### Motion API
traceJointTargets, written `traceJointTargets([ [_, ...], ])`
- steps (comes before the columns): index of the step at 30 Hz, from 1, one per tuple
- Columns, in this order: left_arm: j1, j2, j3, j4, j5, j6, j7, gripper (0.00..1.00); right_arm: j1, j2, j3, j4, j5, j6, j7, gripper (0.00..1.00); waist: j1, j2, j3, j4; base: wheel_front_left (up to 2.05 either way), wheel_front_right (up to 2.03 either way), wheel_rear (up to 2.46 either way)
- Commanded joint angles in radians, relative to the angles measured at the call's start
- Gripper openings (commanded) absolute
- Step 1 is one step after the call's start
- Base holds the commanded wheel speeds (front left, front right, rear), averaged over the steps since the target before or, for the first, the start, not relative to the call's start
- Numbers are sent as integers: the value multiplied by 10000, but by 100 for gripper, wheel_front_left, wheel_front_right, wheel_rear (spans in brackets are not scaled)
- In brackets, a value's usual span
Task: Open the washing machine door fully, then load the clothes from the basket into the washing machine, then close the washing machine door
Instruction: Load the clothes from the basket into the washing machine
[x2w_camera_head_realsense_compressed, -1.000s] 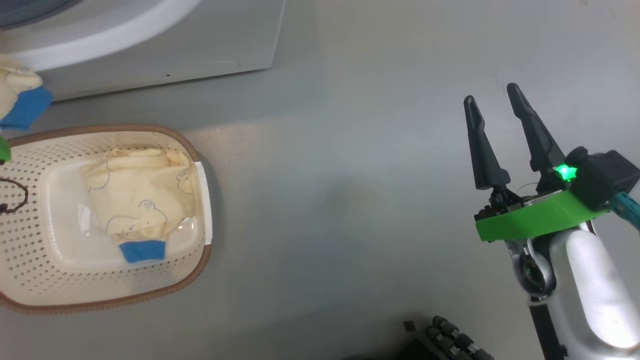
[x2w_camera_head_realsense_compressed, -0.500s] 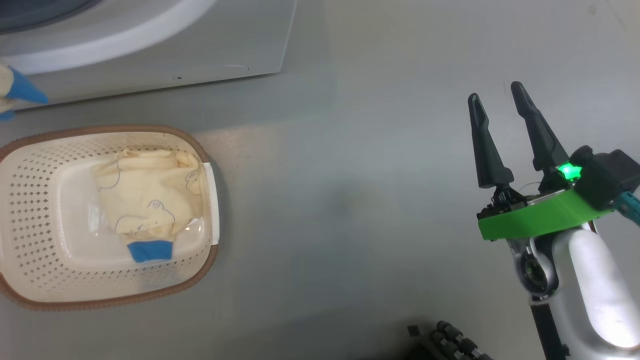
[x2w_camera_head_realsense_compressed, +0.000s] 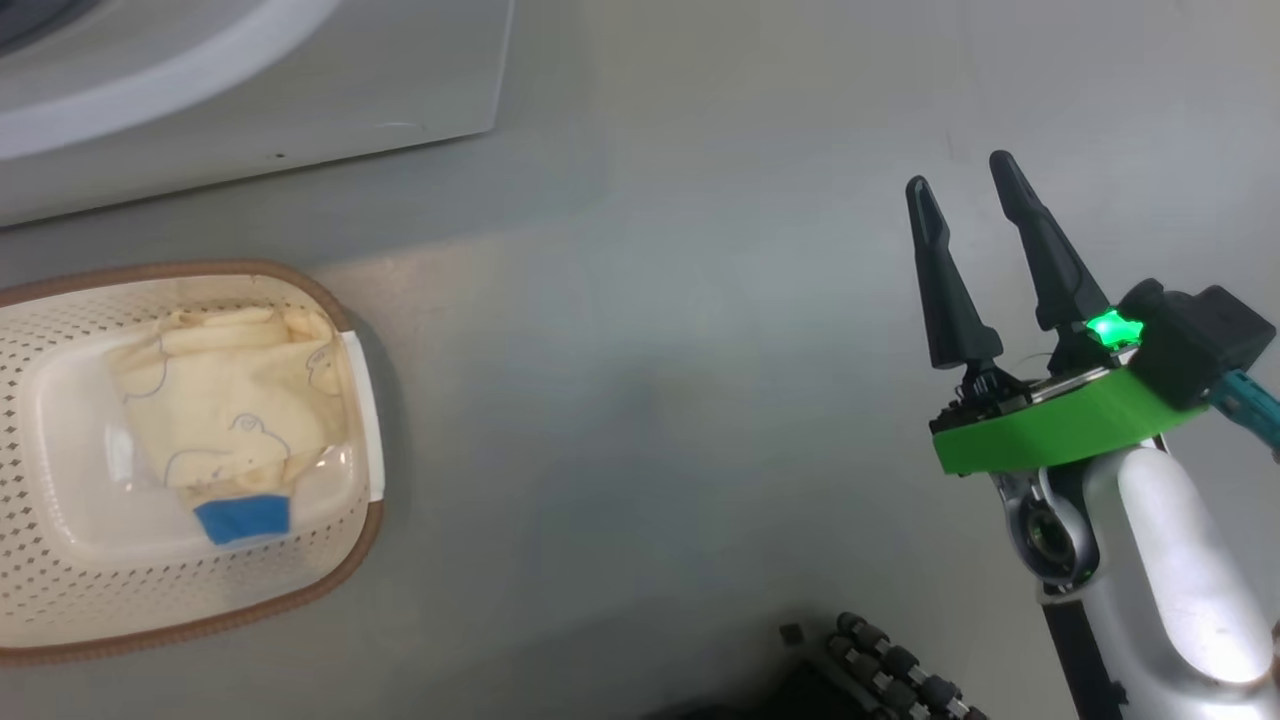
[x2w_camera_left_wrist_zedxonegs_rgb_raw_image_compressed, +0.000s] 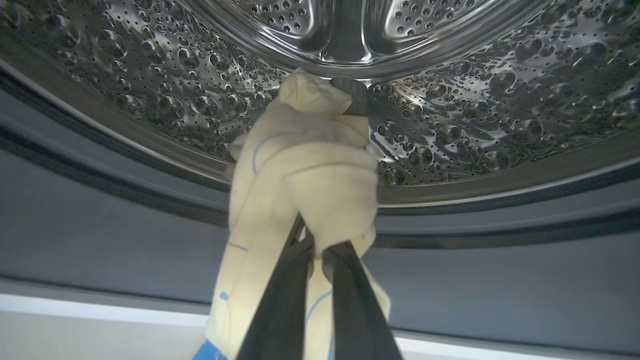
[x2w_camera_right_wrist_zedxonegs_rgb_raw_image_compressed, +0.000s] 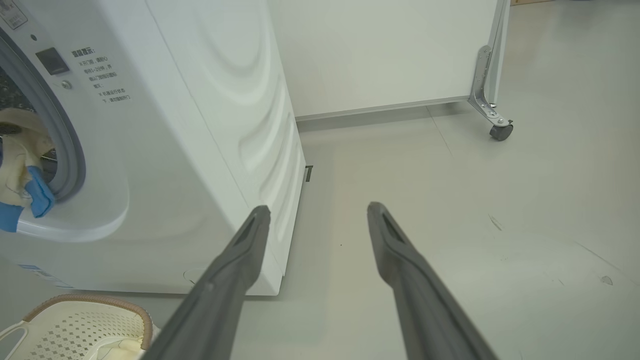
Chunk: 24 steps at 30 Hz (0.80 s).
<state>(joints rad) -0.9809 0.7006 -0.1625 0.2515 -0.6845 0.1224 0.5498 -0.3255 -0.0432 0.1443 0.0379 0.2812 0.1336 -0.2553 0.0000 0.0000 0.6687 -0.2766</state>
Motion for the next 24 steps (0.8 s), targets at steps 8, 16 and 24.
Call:
traceJointTargets([
  [8,-1553,1027,299,824,569,-483,-700,0,-106,-70,472,-329,473,-29,-64,100,0,0,707,-970,0,0,0],
  [16,-2886,1426,23,1603,1794,-653,-2587,0,-212,-70,684,-355,794,-29,-64,100,0,0,1170,-1512,0,0,0],
  [24,-3941,1207,-238,2082,2729,-442,-4895,0,-273,-70,688,-374,885,-29,-64,100,0,0,1453,-1620,0,0,0],
])
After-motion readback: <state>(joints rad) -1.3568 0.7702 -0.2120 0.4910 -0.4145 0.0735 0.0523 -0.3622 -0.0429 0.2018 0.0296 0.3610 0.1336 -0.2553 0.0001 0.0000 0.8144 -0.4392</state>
